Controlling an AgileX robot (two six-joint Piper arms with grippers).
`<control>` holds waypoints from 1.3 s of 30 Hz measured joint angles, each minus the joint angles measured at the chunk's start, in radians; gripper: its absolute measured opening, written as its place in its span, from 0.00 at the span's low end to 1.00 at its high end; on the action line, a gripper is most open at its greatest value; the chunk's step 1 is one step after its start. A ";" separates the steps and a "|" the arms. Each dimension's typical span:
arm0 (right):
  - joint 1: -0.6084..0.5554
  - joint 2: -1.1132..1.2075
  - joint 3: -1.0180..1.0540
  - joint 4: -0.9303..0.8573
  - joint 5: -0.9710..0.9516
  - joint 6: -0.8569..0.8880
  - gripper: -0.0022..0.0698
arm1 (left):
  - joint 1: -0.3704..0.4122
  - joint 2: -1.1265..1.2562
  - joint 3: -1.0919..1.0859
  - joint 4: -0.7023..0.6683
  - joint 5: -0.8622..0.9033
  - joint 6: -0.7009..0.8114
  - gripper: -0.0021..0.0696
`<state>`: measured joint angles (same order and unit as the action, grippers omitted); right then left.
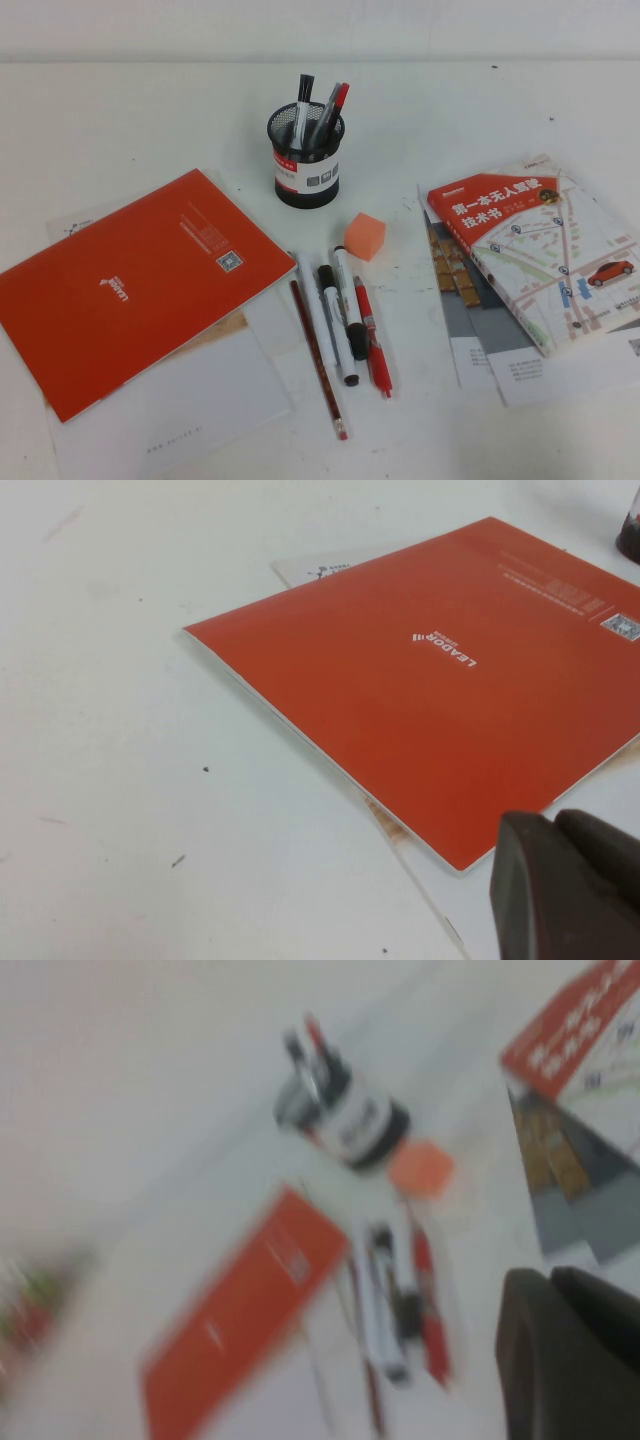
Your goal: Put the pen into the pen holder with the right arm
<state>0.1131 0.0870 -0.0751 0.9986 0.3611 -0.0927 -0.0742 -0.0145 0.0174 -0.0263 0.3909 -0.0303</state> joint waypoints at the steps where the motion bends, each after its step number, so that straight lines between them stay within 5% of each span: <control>1: 0.000 0.053 -0.053 -0.071 0.057 0.000 0.00 | 0.000 0.000 0.000 0.000 0.000 0.000 0.03; 7: 0.000 0.475 -0.434 -0.430 0.435 -0.019 0.00 | 0.000 0.000 0.000 0.000 0.000 0.000 0.03; 12: 0.018 0.837 -0.684 -0.498 0.668 -0.094 0.00 | 0.000 0.000 0.000 0.000 0.000 0.000 0.03; 22: 0.424 1.473 -1.172 -0.993 0.842 0.191 0.00 | 0.000 0.000 0.000 0.000 0.000 0.000 0.03; 31: 0.528 1.942 -1.645 -1.009 0.851 0.223 0.00 | 0.000 0.000 0.000 -0.004 0.000 0.000 0.03; 39: 0.541 2.107 -1.801 -1.010 0.851 0.271 0.04 | 0.000 0.000 0.000 -0.004 0.000 0.000 0.03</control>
<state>0.6542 2.1937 -1.8761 -0.0114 1.2118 0.1783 -0.0742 -0.0145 0.0174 -0.0307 0.3909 -0.0303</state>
